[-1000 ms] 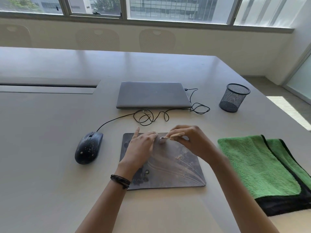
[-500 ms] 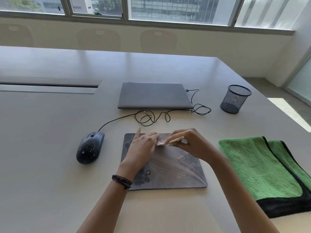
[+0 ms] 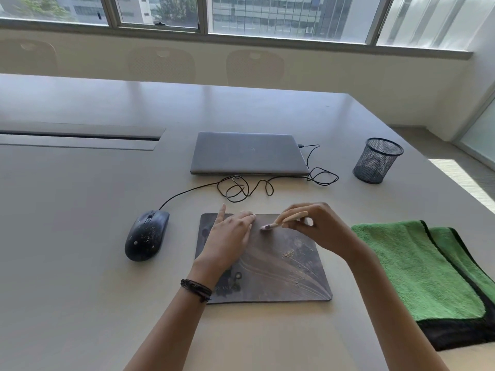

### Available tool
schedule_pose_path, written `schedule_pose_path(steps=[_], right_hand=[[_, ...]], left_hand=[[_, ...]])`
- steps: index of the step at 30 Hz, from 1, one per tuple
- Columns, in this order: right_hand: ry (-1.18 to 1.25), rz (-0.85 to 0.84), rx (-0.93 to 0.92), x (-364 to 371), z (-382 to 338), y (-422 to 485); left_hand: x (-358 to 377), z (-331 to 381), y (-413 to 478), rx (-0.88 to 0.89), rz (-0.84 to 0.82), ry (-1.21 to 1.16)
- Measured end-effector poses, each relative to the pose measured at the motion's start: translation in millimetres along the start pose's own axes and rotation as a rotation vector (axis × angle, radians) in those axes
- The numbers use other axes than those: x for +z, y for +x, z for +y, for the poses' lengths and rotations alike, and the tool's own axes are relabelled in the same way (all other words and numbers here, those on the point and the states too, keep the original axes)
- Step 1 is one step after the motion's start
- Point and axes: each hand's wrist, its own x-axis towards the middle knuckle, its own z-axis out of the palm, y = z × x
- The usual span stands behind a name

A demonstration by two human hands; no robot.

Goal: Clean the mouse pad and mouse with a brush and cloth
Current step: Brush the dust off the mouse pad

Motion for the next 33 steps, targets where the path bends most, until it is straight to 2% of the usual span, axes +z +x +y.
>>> schedule_pose_path(steps=[3, 8, 15, 28, 33], right_hand=[[-0.022, 0.009, -0.015, 1.5, -3.0, 7.9], [-0.002, -0.084, -0.007, 9.7, -4.8, 9.0], [-0.016, 0.110, 0.018, 0.5, 5.2, 13.1], [-0.093, 0.084, 0.029, 21.1, 11.6, 6.1], [0.045, 0.031, 0.093, 8.7, 8.1, -0.4]], left_hand=[[0.3, -0.3, -0.6, 0.004, 0.000, 0.007], [1.0, -1.3, -0.1, 0.005, -0.005, 0.002], [1.6, -1.7, 0.0, 0.003, -0.006, 0.007], [0.8, -1.8, 0.4, 0.006, -0.028, 0.057], [0.7, -1.4, 0.5, 0.007, -0.047, 0.059]])
